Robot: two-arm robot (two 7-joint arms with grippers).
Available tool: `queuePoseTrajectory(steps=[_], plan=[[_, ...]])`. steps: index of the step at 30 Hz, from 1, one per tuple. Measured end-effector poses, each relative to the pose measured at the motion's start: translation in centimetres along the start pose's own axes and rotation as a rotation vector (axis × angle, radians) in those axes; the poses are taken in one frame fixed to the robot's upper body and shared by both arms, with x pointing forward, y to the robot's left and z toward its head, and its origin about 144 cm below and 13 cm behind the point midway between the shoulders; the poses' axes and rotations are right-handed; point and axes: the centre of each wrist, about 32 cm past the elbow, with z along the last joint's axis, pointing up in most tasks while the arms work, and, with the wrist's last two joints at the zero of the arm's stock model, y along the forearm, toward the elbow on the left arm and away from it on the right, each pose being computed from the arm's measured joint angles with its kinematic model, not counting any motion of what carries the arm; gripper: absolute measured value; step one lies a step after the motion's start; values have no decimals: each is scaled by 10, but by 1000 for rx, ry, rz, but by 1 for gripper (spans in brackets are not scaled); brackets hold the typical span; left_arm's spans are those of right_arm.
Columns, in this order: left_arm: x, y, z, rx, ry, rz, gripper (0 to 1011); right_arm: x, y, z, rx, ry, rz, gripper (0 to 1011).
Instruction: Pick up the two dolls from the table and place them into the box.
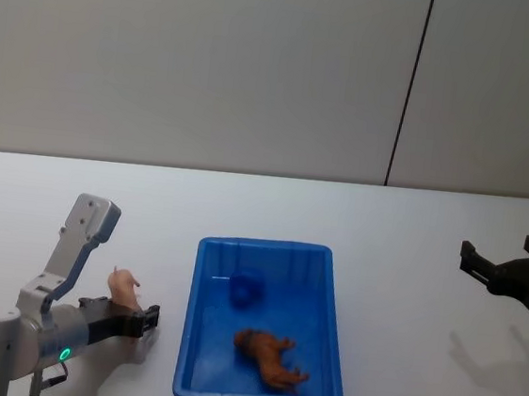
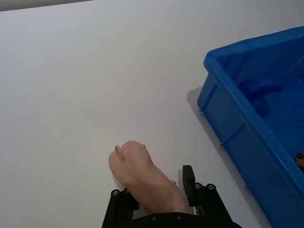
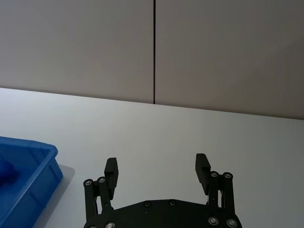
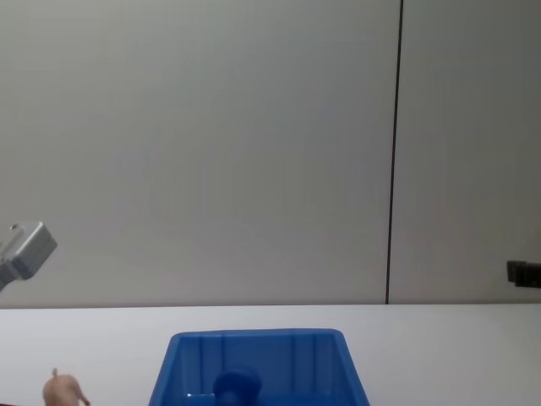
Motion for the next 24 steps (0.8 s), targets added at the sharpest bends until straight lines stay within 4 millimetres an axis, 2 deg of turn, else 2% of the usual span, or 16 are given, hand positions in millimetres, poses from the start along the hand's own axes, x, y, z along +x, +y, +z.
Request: queuePoseTrajectory(steps=[5, 7, 24], plan=[[0, -1, 0, 1, 1, 0, 427, 0, 0, 0, 0, 0, 0, 1001], [0, -1, -1, 2, 1, 0, 393, 0, 0, 0, 0, 0, 0, 1001], [0, 1, 0, -34, -5, 0, 385, 0, 0, 0, 0, 0, 0, 1001]])
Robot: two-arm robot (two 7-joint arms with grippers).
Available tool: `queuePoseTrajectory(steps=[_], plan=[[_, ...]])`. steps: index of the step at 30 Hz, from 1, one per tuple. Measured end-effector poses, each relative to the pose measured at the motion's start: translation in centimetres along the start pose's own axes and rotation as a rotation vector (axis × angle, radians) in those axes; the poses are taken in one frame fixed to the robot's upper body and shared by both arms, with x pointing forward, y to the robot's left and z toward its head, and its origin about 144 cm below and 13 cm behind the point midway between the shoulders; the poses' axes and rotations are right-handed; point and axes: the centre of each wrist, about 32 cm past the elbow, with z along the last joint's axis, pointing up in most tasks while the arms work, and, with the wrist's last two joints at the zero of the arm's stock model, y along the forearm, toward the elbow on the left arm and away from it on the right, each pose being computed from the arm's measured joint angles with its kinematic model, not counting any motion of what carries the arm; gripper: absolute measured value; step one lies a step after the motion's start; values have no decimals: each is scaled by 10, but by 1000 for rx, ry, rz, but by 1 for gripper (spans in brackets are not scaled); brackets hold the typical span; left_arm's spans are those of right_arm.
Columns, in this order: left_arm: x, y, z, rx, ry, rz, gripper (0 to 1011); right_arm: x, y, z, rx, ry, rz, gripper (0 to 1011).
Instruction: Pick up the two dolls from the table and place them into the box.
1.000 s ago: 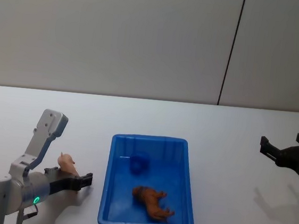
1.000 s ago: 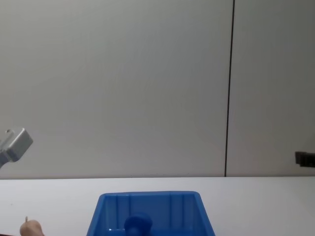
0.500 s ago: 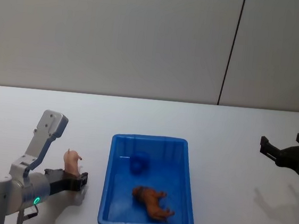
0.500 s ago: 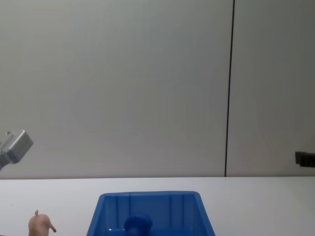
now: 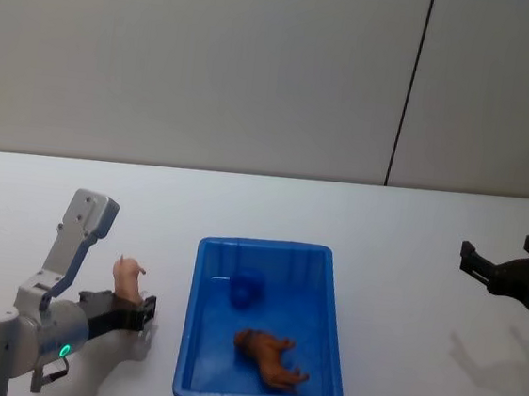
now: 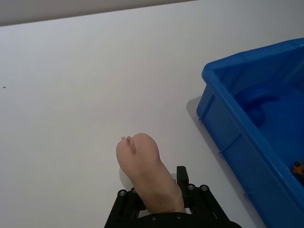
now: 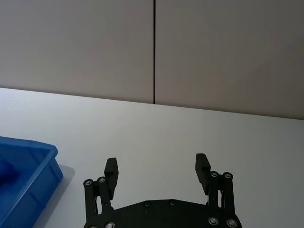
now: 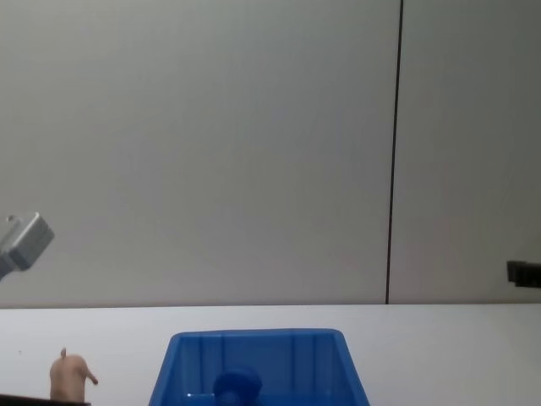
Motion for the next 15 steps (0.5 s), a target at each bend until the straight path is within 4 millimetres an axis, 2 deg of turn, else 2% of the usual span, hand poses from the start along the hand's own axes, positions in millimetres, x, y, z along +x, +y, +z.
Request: queuePoseTrajectory(steps=[9, 15], plan=[[-1, 6, 7, -86, -27, -7, 385, 0, 0, 0, 0, 0, 0, 1001], [-3, 13, 20, -172, -57, -47, 385, 0, 0, 0, 0, 0, 0, 1001]])
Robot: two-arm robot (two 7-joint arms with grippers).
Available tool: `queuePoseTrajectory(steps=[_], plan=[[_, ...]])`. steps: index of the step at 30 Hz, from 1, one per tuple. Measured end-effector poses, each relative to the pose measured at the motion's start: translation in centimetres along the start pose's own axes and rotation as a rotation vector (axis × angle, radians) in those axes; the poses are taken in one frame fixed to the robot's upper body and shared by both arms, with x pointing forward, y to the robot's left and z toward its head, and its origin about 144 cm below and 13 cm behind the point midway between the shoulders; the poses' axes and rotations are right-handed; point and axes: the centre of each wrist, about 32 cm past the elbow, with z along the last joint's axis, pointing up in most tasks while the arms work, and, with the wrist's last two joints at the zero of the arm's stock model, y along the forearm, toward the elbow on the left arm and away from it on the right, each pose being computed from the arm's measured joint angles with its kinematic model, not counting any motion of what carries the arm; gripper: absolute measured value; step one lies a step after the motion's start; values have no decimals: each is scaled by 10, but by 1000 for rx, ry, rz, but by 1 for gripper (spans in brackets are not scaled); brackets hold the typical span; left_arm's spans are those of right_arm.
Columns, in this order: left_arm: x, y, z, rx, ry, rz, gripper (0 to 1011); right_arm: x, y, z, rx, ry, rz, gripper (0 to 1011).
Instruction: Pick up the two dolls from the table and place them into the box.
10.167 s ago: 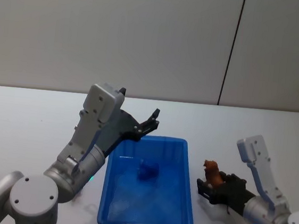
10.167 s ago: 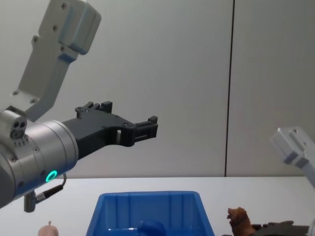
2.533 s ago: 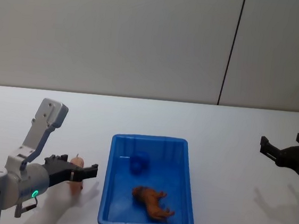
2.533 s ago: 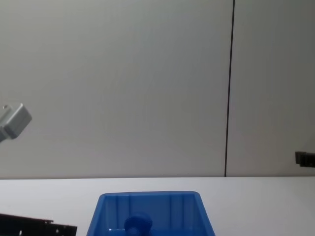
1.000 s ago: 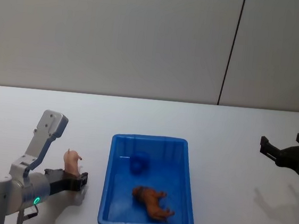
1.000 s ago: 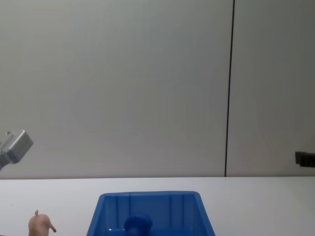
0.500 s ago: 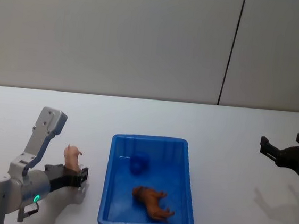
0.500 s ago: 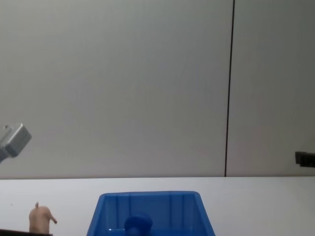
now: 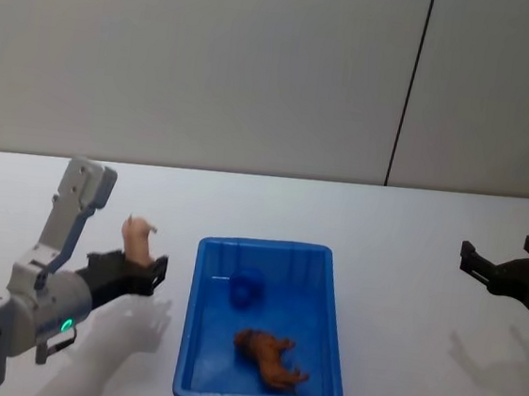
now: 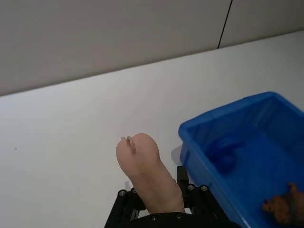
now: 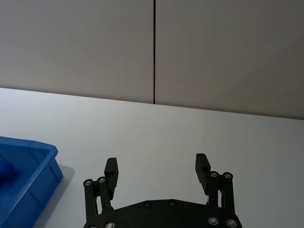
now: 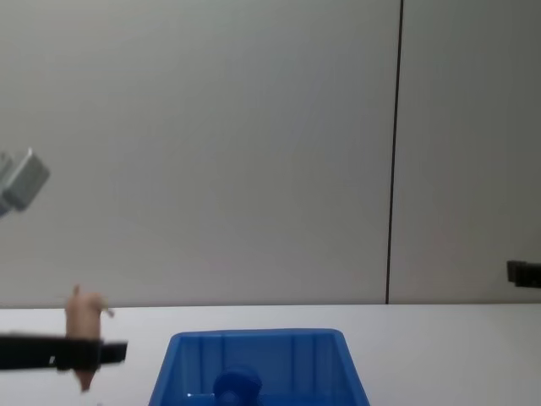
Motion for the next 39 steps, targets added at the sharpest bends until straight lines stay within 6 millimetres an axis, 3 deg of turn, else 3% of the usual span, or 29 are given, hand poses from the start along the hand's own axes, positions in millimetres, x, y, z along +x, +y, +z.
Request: queuePoseTrajectory(steps=[19, 37, 39], plan=[[-8, -2, 46, -136, -37, -239, 385, 0, 0, 0, 0, 0, 0, 1001], [-16, -34, 78, 20, 9, -487, 387, 0, 0, 0, 0, 0, 0, 1001], [-17, -39, 81, 43, 12, -505, 443, 0, 0, 0, 0, 0, 0, 1001]])
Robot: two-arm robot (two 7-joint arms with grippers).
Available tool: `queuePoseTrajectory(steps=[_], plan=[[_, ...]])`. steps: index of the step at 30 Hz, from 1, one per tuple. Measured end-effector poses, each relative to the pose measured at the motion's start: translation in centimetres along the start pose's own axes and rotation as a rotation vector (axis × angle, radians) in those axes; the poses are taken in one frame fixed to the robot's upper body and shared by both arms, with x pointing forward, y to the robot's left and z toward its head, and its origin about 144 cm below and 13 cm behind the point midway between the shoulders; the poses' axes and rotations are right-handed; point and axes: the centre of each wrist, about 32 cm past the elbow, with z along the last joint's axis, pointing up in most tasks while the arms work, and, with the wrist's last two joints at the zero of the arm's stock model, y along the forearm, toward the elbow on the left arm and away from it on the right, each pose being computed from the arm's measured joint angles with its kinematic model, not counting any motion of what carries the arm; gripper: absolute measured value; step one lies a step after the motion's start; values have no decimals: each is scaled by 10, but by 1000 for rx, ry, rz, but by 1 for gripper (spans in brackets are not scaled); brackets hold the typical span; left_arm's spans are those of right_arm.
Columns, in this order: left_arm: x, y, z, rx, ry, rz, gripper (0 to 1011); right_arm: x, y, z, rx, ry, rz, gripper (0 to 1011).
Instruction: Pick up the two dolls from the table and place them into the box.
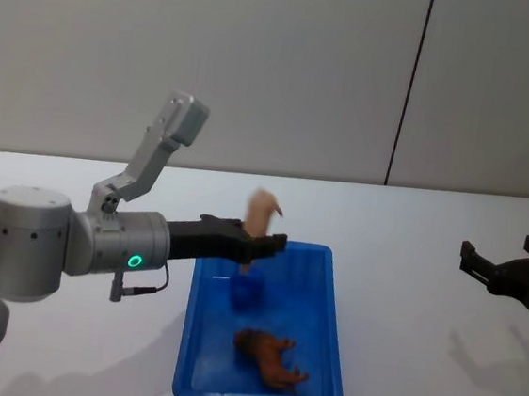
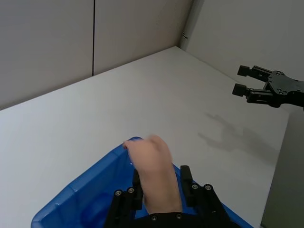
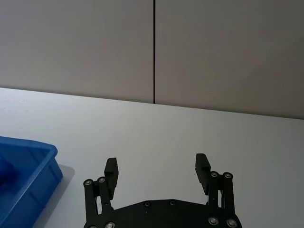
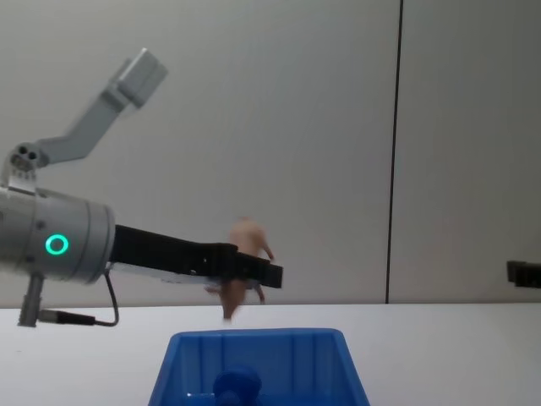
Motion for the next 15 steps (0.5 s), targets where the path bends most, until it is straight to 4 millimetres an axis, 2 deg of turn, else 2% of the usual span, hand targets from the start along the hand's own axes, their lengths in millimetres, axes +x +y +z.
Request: queuePoseTrajectory(steps=[3, 4, 7, 9, 15], plan=[[1, -5, 3, 24, 10, -19, 522, 0, 0, 0, 0, 0, 0, 1001], [2, -5, 4, 29, 12, -23, 582, 0, 0, 0, 0, 0, 0, 1001], [3, -9, 6, 45, 19, -36, 639, 0, 0, 0, 0, 0, 0, 1001], [3, -11, 7, 55, 23, -43, 736, 0, 0, 0, 0, 0, 0, 1001], [3, -12, 9, 63, 25, -50, 882, 0, 0, 0, 0, 0, 0, 1001]])
